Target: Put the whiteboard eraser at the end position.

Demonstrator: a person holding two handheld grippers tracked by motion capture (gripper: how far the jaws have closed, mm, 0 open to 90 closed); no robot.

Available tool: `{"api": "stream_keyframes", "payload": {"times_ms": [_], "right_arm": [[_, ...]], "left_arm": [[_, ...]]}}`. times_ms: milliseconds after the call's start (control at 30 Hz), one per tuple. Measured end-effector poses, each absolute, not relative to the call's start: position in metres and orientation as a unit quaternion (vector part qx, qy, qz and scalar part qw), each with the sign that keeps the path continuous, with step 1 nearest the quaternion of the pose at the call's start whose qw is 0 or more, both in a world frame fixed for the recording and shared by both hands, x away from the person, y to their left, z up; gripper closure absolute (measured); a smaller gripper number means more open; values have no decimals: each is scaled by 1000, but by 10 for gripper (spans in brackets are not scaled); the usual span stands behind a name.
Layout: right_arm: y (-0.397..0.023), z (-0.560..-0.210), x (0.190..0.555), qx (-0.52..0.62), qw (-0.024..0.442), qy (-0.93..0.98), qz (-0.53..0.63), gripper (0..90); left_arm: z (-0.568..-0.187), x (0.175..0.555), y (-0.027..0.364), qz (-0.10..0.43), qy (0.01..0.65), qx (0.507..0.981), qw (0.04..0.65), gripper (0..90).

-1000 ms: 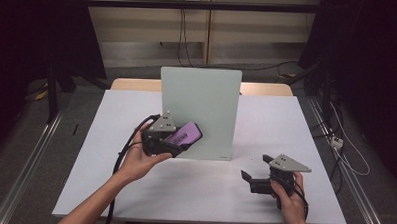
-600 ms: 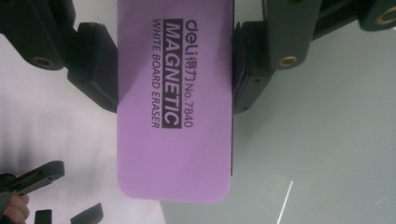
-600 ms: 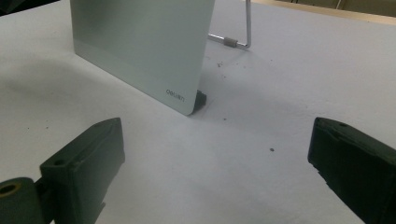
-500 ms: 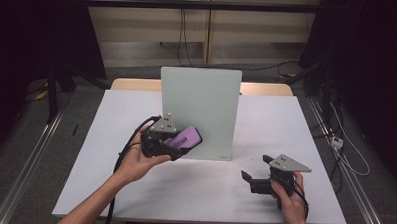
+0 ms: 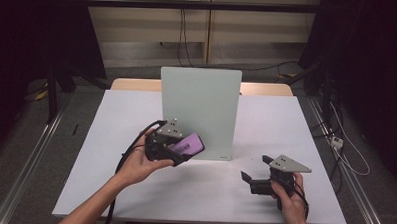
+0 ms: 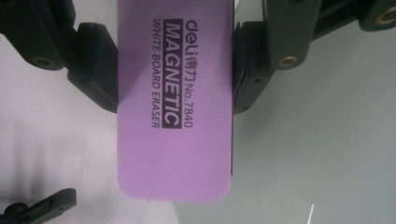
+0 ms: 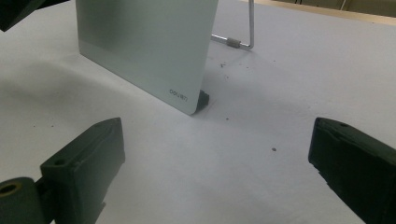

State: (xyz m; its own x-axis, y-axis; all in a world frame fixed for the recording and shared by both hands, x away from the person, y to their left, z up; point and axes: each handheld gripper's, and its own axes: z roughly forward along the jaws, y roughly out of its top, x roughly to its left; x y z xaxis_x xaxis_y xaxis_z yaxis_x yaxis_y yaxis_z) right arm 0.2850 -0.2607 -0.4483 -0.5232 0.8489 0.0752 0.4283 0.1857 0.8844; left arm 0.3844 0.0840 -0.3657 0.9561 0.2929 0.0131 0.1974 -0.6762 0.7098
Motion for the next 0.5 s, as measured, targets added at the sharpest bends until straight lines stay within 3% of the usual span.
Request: {"api": "stream_keyframes", "payload": {"times_ms": [500], "right_arm": [[-261, -449, 286, 432, 222, 737, 470, 38]], "left_arm": [[-371, 382, 77, 63, 121, 927, 349, 410]]}}
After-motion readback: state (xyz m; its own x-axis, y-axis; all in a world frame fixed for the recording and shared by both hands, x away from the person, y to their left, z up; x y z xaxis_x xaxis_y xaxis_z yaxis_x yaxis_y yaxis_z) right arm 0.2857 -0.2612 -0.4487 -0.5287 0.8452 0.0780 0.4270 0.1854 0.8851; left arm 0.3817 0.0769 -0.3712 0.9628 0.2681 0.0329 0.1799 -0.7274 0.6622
